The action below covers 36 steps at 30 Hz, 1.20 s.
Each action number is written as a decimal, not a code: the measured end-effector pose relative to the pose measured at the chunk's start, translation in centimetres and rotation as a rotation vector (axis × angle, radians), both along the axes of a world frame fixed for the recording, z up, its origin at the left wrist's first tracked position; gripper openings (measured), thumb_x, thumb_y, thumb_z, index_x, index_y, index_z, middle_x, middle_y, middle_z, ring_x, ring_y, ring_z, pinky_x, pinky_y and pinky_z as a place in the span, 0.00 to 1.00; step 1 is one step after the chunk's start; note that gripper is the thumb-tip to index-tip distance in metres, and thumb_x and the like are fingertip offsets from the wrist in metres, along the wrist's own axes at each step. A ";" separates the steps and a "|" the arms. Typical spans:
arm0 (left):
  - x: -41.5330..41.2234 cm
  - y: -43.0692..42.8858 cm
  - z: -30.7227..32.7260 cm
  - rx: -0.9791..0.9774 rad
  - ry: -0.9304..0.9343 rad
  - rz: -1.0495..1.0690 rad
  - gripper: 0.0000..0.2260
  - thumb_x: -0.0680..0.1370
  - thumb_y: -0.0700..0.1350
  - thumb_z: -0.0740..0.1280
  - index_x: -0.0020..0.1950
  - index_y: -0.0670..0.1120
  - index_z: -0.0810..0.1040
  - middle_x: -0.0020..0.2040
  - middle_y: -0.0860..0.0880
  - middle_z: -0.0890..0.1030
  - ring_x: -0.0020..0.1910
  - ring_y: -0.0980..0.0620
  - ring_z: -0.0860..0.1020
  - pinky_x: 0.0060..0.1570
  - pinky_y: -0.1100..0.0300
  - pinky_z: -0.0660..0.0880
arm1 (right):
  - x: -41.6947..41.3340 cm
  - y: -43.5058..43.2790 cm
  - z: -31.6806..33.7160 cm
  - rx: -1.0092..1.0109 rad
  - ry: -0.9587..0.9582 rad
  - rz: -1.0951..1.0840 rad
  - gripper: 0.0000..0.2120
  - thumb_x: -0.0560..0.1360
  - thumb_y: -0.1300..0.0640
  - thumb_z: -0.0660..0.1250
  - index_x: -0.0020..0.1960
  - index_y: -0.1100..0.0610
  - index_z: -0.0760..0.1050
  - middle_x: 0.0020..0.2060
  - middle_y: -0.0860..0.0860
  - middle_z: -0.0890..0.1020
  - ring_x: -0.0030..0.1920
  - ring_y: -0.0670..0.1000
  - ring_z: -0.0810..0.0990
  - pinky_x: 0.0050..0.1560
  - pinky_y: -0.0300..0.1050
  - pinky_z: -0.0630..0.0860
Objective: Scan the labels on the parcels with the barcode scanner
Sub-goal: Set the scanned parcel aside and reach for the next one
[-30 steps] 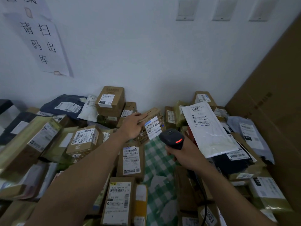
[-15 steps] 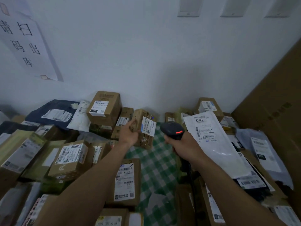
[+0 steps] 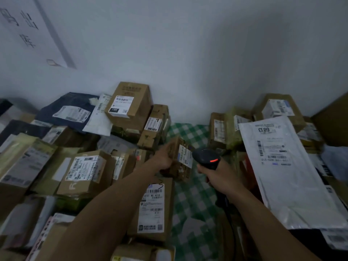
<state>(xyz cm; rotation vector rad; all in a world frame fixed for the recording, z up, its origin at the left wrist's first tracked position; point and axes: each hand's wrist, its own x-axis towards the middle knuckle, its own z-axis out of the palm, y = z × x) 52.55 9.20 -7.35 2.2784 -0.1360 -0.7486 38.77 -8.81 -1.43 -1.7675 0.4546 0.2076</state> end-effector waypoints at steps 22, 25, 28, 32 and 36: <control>2.4 -2.4 -6.9 0.510 0.049 -0.263 0.53 0.70 0.57 0.79 0.84 0.58 0.45 0.82 0.41 0.34 0.81 0.33 0.45 0.79 0.39 0.54 | 0.8 -2.5 -3.6 0.031 0.100 -0.080 0.17 0.76 0.50 0.74 0.64 0.47 0.78 0.46 0.48 0.87 0.37 0.46 0.84 0.42 0.45 0.79; 3.1 -2.5 -7.0 0.513 0.067 -0.293 0.50 0.74 0.55 0.76 0.83 0.60 0.43 0.80 0.41 0.28 0.81 0.33 0.40 0.80 0.40 0.51 | 0.9 -2.7 -3.4 0.038 0.102 -0.075 0.16 0.77 0.51 0.73 0.64 0.49 0.78 0.47 0.48 0.86 0.34 0.42 0.82 0.40 0.42 0.77; 3.6 -2.1 -6.4 0.566 0.067 -0.316 0.45 0.78 0.56 0.72 0.84 0.59 0.43 0.81 0.40 0.30 0.81 0.34 0.39 0.80 0.38 0.50 | 0.7 -2.9 -3.2 0.048 0.102 -0.086 0.17 0.78 0.52 0.72 0.67 0.50 0.77 0.49 0.48 0.86 0.35 0.41 0.82 0.38 0.38 0.74; 3.2 -2.3 -5.6 0.652 0.098 -0.344 0.40 0.80 0.56 0.68 0.84 0.51 0.48 0.82 0.35 0.42 0.80 0.33 0.55 0.76 0.42 0.61 | 0.1 -3.2 -2.4 0.040 0.083 -0.100 0.17 0.79 0.52 0.72 0.67 0.49 0.76 0.49 0.49 0.85 0.38 0.43 0.82 0.35 0.33 0.73; 2.9 -3.9 -4.3 0.574 0.032 -0.259 0.30 0.78 0.53 0.72 0.76 0.43 0.69 0.71 0.39 0.72 0.67 0.41 0.74 0.66 0.49 0.74 | -0.6 -3.4 -1.6 0.033 0.080 -0.105 0.17 0.78 0.52 0.73 0.66 0.48 0.77 0.48 0.48 0.85 0.40 0.43 0.83 0.39 0.38 0.74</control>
